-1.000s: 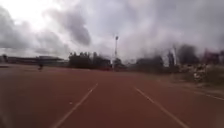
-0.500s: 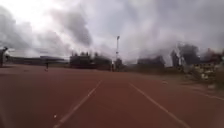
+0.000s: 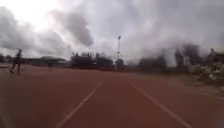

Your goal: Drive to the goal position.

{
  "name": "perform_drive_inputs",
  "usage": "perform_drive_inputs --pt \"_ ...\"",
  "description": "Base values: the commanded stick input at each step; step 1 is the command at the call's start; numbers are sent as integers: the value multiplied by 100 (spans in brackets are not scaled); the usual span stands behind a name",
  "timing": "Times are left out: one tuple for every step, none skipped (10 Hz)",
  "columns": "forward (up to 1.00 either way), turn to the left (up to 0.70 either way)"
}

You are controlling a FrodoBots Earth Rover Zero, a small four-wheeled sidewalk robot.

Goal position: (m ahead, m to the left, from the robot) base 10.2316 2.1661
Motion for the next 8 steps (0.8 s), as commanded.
perform_drive_inputs --pt "85 0" --pt "85 0" --pt "85 0" --pt "85 0" --pt "85 0" --pt "85 0" --pt "85 0" --pt "85 0"
